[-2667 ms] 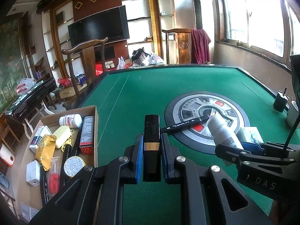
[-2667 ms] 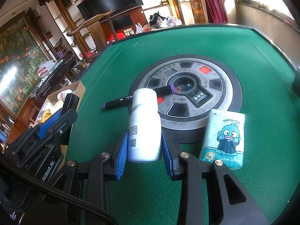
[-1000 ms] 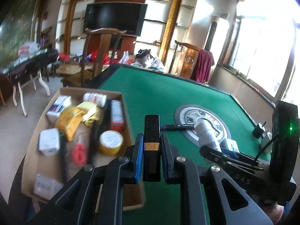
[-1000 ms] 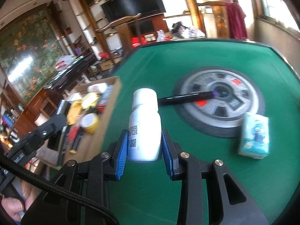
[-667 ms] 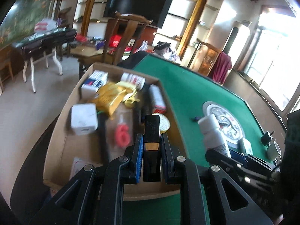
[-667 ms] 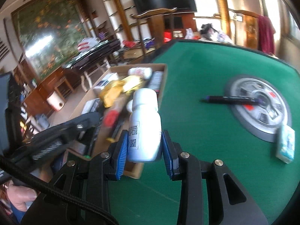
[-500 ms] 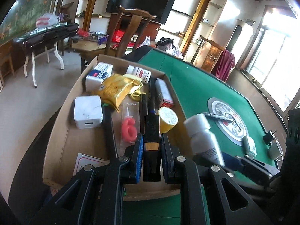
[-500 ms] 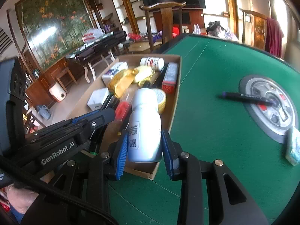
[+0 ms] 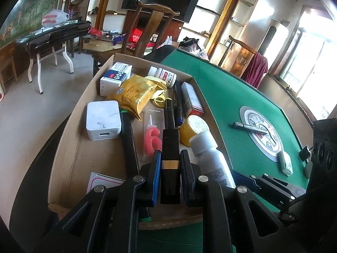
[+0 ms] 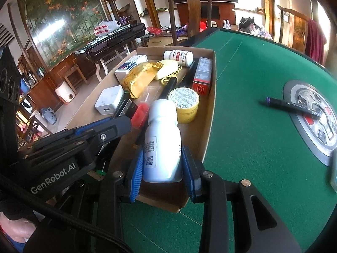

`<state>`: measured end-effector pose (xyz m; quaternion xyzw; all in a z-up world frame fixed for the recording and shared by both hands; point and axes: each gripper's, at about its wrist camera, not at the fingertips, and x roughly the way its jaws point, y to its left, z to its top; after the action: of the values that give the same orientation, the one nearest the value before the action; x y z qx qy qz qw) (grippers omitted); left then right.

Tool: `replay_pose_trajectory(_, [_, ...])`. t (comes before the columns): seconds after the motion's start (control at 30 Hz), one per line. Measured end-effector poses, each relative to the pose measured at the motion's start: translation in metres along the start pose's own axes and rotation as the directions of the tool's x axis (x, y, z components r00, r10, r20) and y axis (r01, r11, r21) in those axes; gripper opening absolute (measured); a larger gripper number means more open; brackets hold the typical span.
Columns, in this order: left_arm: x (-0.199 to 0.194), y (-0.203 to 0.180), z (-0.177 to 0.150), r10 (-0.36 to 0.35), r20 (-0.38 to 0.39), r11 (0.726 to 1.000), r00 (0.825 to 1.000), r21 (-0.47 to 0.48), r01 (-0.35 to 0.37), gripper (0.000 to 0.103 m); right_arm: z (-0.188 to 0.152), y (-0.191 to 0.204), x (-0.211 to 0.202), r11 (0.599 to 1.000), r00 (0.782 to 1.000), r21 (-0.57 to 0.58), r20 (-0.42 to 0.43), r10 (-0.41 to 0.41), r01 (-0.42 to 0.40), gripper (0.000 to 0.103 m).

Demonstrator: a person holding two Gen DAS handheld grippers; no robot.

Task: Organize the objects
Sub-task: 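Carry marker and white bottle into the cardboard tray and open both grippers, then grasp the cartoon tissue packet with the right gripper while the left reaches for a marker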

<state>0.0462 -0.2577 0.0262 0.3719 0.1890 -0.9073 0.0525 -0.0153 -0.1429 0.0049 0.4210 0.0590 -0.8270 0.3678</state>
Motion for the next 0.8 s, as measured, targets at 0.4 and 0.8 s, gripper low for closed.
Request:
replay_pose_trajectory(0.4, [0.001,0.002,0.002,0.000,-0.024,1.000,1.000,-0.002,0.000,0.015,-0.004,0.003,0.005,1.000,1.000,-0.011,-0.024,0.005,-0.005,0.032])
replay_pose_trajectory(0.8, [-0.007,-0.001,0.002,0.003,-0.020,1.000,1.000,-0.002,-0.003,0.015,-0.004,-0.002,-0.020,1.000,1.000,0.001,0.008,0.000,0.000,0.033])
